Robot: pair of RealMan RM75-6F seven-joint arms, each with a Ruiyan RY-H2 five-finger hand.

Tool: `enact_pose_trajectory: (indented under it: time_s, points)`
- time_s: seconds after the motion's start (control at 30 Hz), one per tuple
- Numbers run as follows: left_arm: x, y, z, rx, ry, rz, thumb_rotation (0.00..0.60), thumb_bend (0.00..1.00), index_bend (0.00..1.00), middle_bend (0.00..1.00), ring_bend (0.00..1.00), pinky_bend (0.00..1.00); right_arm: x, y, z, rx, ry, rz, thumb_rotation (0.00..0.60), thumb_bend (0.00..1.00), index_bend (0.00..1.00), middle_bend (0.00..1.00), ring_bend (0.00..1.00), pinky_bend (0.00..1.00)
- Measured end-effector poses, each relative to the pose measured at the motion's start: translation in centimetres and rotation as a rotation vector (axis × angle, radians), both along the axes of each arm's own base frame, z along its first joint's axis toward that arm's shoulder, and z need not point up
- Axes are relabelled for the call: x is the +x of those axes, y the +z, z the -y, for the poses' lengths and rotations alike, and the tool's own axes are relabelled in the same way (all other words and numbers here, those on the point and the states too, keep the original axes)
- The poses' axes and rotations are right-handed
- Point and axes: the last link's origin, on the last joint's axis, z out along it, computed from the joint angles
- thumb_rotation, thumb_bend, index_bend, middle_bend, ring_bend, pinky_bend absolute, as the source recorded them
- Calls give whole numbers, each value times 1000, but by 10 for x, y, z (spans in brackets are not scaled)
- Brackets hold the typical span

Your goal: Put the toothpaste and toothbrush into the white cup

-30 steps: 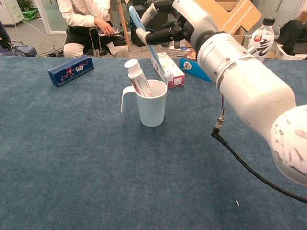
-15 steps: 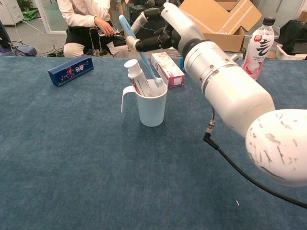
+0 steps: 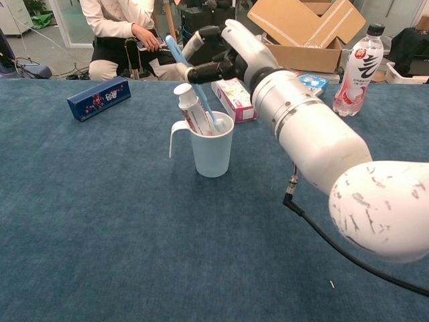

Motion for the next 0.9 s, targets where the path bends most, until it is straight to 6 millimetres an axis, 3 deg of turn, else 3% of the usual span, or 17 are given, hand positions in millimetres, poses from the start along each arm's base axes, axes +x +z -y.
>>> enact_pose_trajectory:
  time_s: [0.4, 0.7, 0.9]
  points:
    - [-2, -2, 0, -7, 6, -3, 600, 0, 36, 0, 0, 0, -18, -3, 2, 21, -27, -49, 600, 249, 585, 143, 0, 155]
    - [0, -8, -2, -23, 5, -10, 600, 0, 35, 0, 0, 0, -34, 11, 0, -6, -40, -79, 600, 202, 408, 134, 0, 155]
    - [3, -15, -4, -40, -1, -15, 600, 0, 36, 0, 0, 0, -51, 26, -4, -24, -52, -105, 600, 185, 350, 131, 0, 155]
